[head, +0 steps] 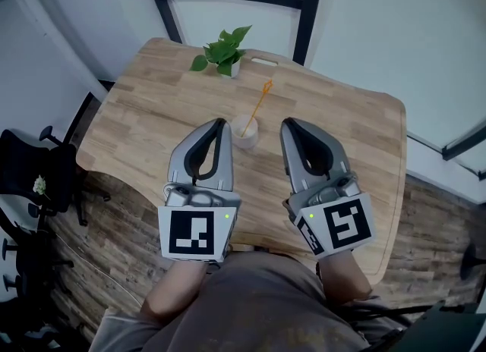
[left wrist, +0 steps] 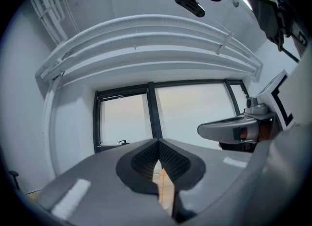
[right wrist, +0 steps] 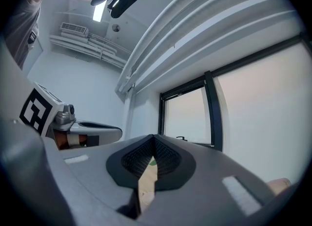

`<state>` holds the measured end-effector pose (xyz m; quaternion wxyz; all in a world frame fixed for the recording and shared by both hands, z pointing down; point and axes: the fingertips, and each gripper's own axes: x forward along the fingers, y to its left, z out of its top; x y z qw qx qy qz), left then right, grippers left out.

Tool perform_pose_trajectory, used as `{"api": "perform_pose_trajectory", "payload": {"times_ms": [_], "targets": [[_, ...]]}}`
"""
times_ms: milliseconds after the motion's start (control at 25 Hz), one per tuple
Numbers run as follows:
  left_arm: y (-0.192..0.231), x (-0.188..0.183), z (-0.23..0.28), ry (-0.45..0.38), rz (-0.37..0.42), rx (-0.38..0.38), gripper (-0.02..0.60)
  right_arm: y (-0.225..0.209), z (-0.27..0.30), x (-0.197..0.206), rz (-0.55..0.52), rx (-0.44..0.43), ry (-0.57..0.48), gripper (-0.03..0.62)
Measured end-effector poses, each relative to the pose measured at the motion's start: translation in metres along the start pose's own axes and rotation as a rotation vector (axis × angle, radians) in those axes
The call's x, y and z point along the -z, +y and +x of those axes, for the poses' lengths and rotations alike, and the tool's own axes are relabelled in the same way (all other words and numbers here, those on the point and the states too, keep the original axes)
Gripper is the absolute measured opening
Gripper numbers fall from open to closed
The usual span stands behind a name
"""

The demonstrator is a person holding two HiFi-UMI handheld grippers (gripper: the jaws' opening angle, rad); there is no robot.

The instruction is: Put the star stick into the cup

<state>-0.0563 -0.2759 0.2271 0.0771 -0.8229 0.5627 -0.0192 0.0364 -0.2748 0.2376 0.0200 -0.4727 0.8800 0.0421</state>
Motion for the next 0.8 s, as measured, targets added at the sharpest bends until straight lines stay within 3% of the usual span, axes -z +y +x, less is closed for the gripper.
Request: {"api": "perform_pose_trajectory", "payload": {"times_ms": [800], "targets": [[-0.0054,0.0047,0.0058,0.011,0.002,0.025,0.000,-0.0031,0.0029,0.0054,0.019,0.002,0.000,0.025]]}}
